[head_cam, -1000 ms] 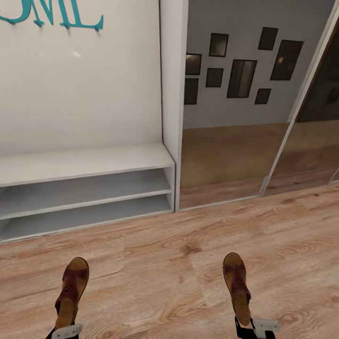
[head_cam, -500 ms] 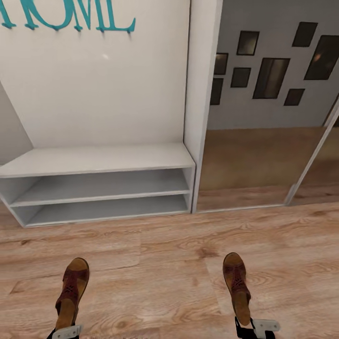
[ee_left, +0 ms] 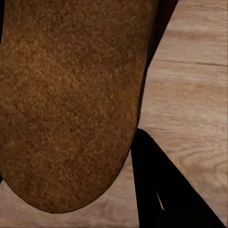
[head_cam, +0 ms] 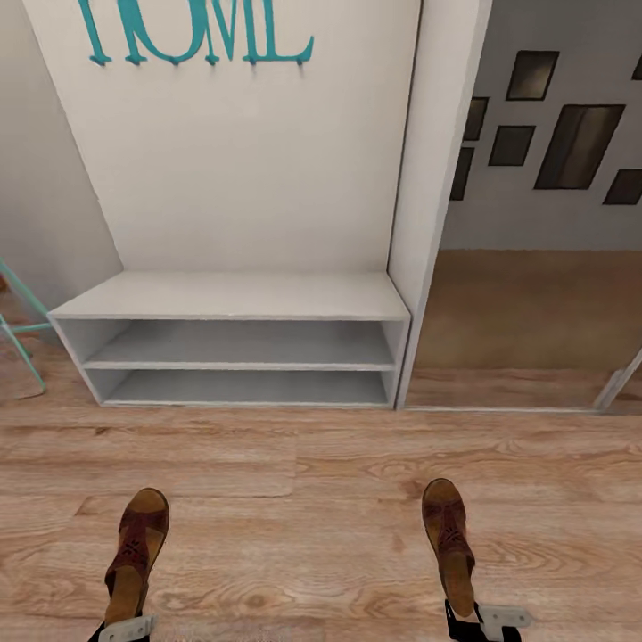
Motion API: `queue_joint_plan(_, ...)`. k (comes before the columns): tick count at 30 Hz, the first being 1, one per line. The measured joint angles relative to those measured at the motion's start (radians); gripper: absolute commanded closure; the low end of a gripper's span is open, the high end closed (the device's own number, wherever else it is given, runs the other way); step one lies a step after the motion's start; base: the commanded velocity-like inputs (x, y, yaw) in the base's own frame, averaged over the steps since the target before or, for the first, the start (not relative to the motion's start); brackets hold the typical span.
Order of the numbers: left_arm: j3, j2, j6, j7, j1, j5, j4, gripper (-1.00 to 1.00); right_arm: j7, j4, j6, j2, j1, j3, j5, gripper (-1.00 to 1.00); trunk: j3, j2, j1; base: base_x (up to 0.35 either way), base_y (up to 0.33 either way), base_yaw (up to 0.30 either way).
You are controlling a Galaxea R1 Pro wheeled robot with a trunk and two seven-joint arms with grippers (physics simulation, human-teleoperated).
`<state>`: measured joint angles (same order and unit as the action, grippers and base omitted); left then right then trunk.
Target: Pick up the two gym shoes and the two sandals from the corridor floor and place them onto the hallstand (shoe rack) in the corridor, making sure they are on the rack and not on the floor. Arrange them so the two gym shoes are next to each other and the two sandals are next to each other.
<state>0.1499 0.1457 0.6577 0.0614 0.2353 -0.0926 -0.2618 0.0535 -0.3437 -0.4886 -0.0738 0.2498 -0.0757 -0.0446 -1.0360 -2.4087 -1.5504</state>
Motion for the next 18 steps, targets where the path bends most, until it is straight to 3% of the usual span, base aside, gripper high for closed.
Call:
queue_joint_plan(14,0.000,-0.002,0.001,0.001,0.000,0.000,0.001,1.00,0.000,0.000,0.000,0.000,0.000,0.000,0.000,1.00,0.000,0.000,0.000,0.000,0.002,0.281)
queue_joint_plan(18,0.000,-0.001,0.001,0.000,0.000,-0.001,0.001,1.00,0.000,0.000,0.000,0.000,0.000,0.000,0.000,1.00,0.000,0.000,0.000,0.039,0.172,0.281)
